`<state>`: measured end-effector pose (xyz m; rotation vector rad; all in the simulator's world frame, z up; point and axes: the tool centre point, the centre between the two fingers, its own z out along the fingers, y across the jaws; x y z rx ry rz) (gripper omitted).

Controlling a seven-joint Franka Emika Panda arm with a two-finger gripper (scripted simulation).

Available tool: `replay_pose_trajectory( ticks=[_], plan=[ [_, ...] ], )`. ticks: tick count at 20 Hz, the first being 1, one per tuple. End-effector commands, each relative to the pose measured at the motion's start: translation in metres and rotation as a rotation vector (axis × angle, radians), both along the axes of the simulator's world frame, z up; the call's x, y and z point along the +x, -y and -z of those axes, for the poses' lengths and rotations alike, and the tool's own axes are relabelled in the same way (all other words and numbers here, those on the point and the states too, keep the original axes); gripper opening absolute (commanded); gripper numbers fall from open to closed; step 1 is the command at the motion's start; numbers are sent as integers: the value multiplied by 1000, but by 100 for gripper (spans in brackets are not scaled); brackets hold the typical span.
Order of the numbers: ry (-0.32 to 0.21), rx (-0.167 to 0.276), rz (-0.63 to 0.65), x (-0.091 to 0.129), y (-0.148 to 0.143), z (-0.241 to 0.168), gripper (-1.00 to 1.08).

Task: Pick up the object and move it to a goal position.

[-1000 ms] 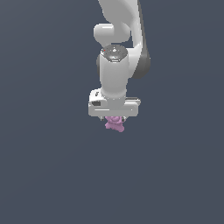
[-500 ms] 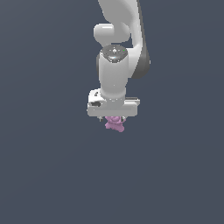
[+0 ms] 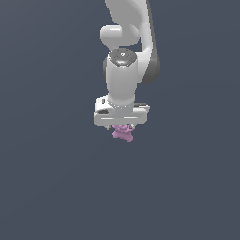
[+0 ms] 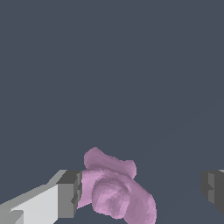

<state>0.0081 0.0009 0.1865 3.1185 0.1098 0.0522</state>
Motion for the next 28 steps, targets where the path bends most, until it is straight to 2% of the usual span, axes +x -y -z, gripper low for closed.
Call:
replay_pose_trajectory(
  ticks=[1, 9, 28],
  plan=[
    [-2, 0, -31, -2, 0, 1, 100],
    [-9, -2, -189, -9, -2, 7, 100],
    [-29, -4, -701, -35, -8, 25, 100]
  ],
)
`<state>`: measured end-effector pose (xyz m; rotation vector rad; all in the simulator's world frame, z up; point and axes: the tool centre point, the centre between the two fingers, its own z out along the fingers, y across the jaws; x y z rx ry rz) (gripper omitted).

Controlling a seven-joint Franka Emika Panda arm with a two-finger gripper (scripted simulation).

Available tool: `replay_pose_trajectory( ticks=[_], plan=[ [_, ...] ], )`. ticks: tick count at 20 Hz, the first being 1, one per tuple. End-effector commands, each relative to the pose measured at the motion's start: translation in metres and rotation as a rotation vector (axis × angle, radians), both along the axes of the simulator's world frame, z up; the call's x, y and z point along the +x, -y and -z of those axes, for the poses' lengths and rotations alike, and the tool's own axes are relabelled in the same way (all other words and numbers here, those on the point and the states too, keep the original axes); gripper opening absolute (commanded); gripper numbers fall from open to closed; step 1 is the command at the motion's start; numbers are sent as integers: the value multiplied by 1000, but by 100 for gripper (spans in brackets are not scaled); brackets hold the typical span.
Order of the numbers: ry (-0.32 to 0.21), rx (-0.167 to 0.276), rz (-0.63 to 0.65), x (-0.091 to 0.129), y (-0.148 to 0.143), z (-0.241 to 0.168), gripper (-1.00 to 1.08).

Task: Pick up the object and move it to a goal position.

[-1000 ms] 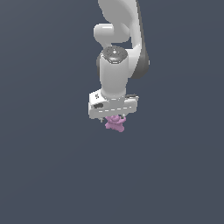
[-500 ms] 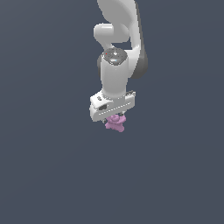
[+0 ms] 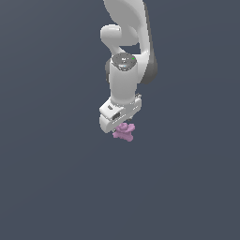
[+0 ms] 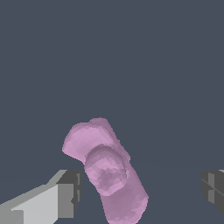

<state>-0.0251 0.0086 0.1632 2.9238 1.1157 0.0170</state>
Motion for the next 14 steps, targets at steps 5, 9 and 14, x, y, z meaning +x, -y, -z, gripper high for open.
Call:
replay_pose_trajectory(
  ticks=[5, 9, 14],
  plan=[
    [-6, 0, -178, -9, -2, 6, 100],
    [-9, 1, -286, -15, -4, 9, 100],
    [-12, 2, -408, -22, -6, 13, 100]
  ],
)
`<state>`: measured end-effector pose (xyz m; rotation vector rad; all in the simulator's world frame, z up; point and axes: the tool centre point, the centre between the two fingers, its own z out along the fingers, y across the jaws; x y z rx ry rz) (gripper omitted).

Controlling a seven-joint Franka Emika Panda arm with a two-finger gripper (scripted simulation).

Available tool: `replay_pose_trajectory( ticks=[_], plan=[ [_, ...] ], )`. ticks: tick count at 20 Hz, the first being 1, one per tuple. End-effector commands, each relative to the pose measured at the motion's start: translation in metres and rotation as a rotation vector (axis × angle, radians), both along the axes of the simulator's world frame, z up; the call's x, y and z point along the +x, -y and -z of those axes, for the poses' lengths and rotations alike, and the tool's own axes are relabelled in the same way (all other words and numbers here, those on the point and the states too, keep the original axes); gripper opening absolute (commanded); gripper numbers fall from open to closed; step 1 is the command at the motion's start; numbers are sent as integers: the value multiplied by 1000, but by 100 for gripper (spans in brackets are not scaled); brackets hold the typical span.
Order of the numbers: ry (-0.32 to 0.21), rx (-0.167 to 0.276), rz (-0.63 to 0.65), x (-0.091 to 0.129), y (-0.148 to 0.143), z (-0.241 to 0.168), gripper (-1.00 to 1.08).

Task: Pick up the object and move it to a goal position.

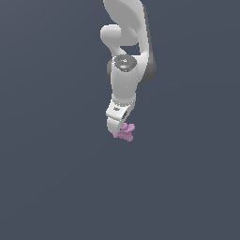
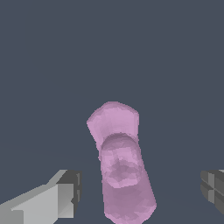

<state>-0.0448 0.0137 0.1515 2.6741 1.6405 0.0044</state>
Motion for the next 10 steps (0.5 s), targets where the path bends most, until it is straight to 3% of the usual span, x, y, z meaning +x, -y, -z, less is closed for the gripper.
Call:
replay_pose_trajectory(
  ticks=[1, 10],
  plan=[
    [-1, 0, -57, -3, -1, 2, 100],
    [-4, 2, -176, -9, -3, 5, 100]
  ],
)
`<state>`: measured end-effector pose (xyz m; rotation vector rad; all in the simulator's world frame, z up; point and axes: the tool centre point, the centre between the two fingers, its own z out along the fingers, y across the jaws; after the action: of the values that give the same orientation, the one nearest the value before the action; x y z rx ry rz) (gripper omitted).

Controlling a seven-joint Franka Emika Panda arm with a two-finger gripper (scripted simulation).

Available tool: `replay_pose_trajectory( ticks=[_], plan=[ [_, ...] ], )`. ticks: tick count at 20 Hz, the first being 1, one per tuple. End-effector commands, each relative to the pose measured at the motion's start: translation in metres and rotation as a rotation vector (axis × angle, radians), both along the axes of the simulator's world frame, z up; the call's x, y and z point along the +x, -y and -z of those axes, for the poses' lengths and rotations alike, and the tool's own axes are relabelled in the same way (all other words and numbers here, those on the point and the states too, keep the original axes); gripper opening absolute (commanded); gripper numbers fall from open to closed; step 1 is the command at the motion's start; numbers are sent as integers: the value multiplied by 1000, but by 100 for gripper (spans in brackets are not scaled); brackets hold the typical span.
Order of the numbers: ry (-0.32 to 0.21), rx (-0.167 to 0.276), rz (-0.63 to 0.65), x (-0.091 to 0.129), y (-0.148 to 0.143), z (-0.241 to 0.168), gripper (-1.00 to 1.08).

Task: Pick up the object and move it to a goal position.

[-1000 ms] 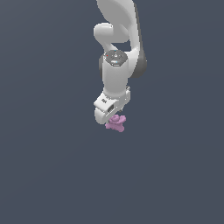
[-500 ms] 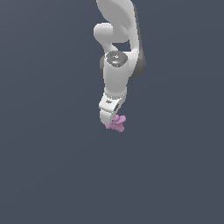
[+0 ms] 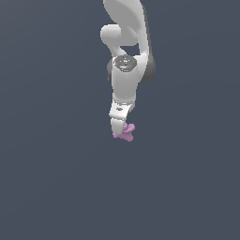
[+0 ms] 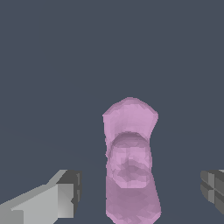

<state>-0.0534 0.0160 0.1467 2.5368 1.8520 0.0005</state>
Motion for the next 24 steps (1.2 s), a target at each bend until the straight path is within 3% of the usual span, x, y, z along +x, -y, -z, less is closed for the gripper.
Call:
replay_pose_trajectory(
  ticks=[1, 9, 24],
  plan=[
    [0, 0, -22, -1, 0, 1, 100],
    [-1, 0, -28, -2, 0, 4, 100],
    [-1, 0, -33, -2, -1, 51, 100]
  ],
)
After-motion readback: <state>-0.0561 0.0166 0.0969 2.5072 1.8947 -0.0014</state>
